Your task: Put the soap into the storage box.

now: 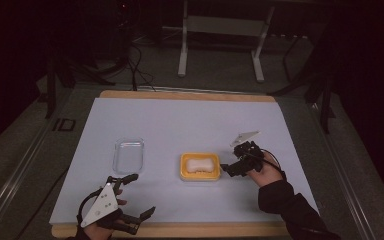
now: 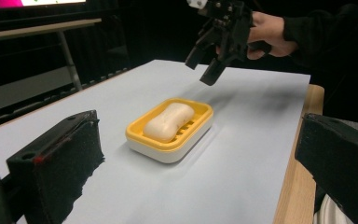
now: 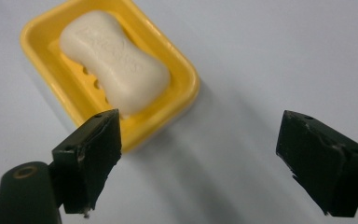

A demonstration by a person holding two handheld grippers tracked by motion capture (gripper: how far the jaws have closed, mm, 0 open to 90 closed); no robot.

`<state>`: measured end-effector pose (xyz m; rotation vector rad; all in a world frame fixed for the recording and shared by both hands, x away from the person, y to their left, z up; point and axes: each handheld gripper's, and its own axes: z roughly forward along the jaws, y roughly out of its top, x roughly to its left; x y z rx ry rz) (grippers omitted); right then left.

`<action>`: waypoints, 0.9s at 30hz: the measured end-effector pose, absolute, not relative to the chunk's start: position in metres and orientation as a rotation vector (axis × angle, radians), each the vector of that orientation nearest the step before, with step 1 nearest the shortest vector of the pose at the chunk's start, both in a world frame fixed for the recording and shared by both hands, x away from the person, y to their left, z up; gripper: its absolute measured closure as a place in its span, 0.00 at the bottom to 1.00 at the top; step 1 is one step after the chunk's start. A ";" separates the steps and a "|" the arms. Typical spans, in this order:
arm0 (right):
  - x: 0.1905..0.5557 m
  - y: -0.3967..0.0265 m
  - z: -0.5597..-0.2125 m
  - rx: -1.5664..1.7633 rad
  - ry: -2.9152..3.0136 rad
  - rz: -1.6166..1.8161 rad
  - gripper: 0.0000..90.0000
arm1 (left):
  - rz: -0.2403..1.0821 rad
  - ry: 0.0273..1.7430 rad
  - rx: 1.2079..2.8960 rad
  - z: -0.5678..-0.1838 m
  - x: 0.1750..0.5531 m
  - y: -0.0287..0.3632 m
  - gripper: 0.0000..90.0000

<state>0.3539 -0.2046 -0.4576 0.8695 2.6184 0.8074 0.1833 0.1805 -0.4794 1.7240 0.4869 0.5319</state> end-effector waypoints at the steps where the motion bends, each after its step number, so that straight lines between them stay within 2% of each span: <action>1: 0.352 -0.206 -0.458 0.878 2.613 0.808 0.15 | 0.532 0.487 1.725 -0.479 0.183 0.180 0.01; 27: 0.313 -0.243 -0.473 1.063 2.443 0.904 0.13 | 0.532 0.484 1.736 -0.479 0.182 0.179 0.01</action>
